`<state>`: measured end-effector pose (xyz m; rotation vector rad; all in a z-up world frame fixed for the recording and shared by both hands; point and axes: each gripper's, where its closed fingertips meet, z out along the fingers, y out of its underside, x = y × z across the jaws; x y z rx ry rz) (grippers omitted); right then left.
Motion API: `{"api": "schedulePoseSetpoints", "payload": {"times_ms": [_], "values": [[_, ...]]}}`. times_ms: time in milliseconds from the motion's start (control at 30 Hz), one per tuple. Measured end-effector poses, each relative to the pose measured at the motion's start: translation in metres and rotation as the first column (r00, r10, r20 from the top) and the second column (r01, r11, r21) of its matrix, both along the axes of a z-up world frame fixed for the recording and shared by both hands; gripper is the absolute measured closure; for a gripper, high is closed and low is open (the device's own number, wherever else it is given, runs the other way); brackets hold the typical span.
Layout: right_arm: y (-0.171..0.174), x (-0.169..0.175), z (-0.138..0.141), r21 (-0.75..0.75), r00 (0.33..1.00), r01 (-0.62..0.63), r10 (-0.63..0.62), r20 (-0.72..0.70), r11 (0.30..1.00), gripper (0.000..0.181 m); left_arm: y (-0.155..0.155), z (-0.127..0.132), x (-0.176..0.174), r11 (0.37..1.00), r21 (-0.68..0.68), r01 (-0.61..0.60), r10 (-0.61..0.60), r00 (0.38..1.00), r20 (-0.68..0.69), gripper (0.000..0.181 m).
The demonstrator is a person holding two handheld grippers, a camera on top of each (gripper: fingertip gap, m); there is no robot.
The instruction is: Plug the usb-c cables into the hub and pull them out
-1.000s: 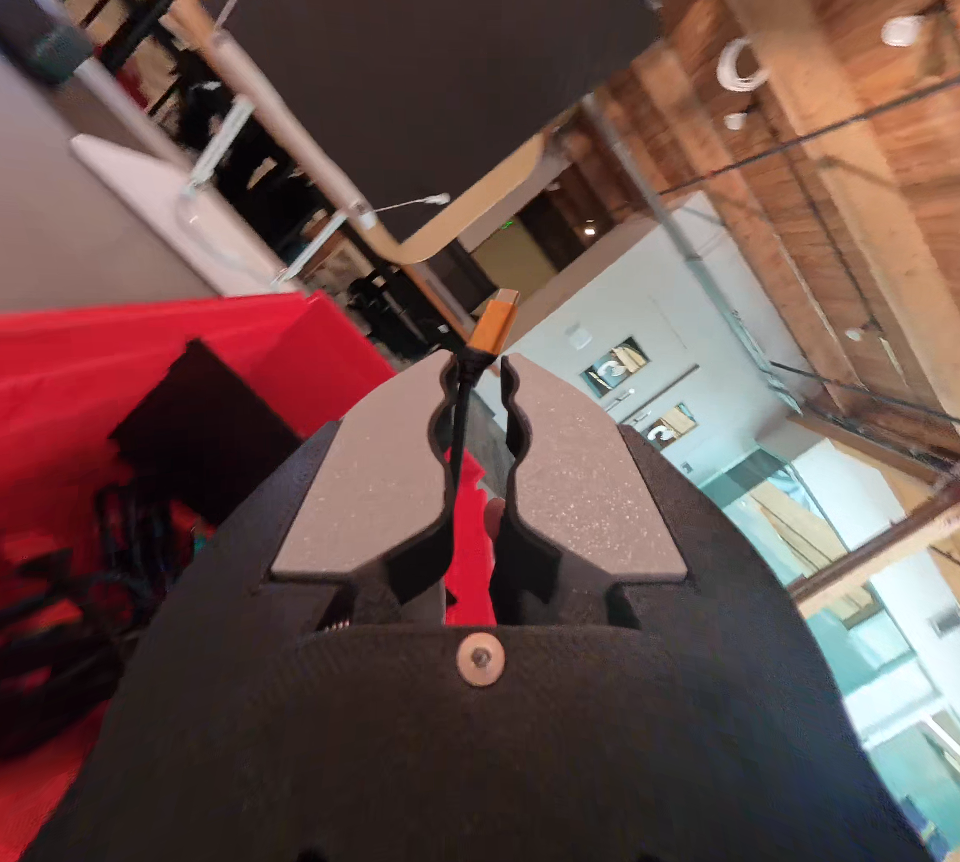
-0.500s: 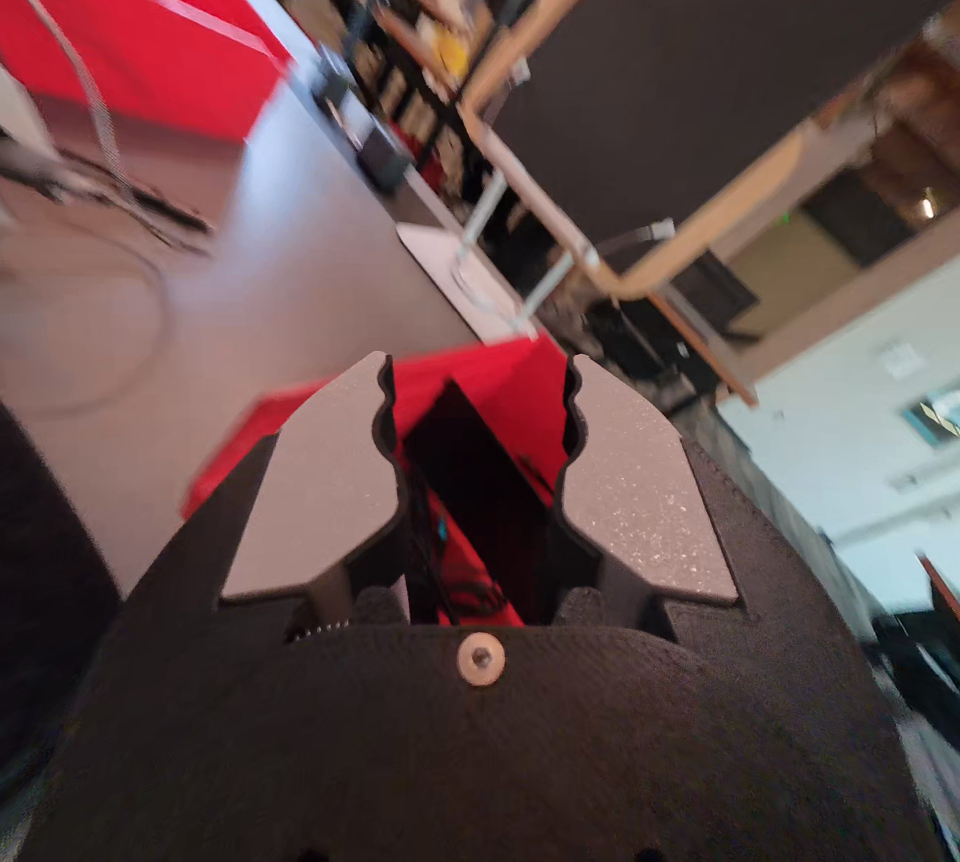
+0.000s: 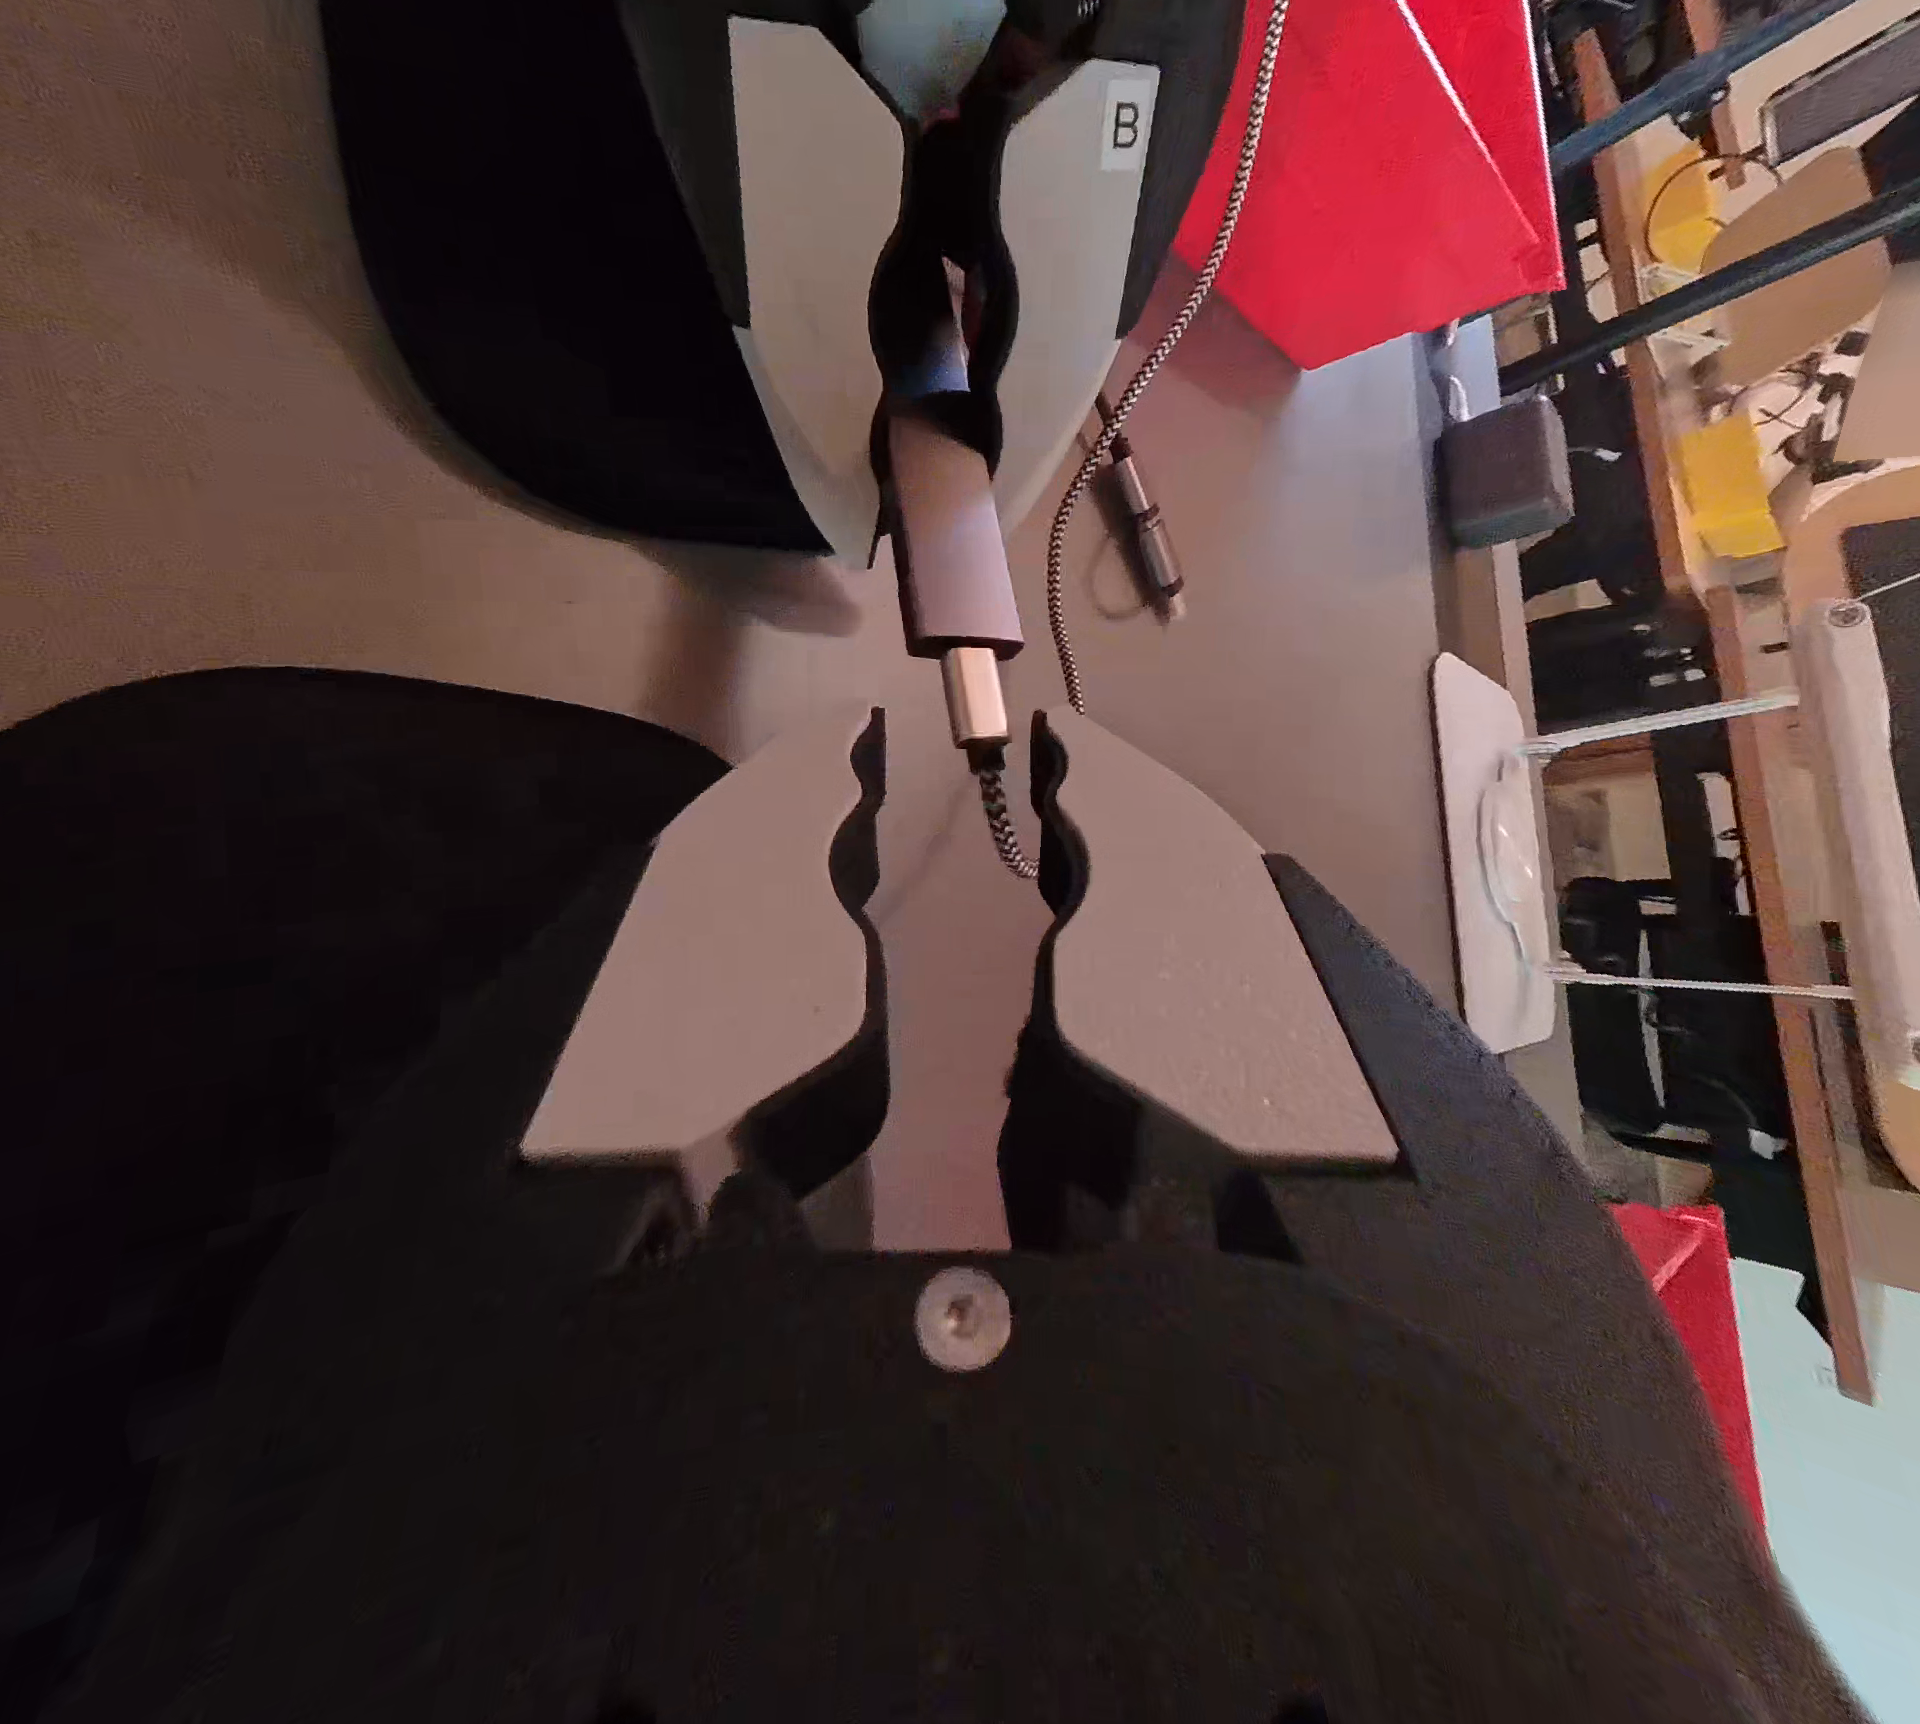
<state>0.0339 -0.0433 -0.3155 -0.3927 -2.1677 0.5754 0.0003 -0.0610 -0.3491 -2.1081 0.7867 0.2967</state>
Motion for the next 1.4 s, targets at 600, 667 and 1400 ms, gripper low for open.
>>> {"api": "schedulePoseSetpoints", "payload": {"times_ms": [600, 667, 1400], "values": [[-0.025, -0.002, -0.007, 0.134, 0.998, 0.049, -0.044, -0.038, 0.99, 0.172, 0.001, 0.01, 0.028, 0.967, 0.122, 0.222, -0.212, 0.973, -0.088, 0.16], [-0.022, 0.002, -0.006, 0.183, 0.998, 0.062, -0.055, -0.044, 0.981, 0.172, 0.003, 0.01, 0.03, 0.964, 0.133, 0.229, -0.218, 0.972, -0.093, 0.16], [-0.035, 0.027, -0.002, -0.185, 0.968, 0.219, -0.189, 0.166, 0.958, 0.157, -0.002, 0.011, 0.035, 0.939, 0.155, 0.307, -0.23, 0.895, -0.382, 0.161]]}}
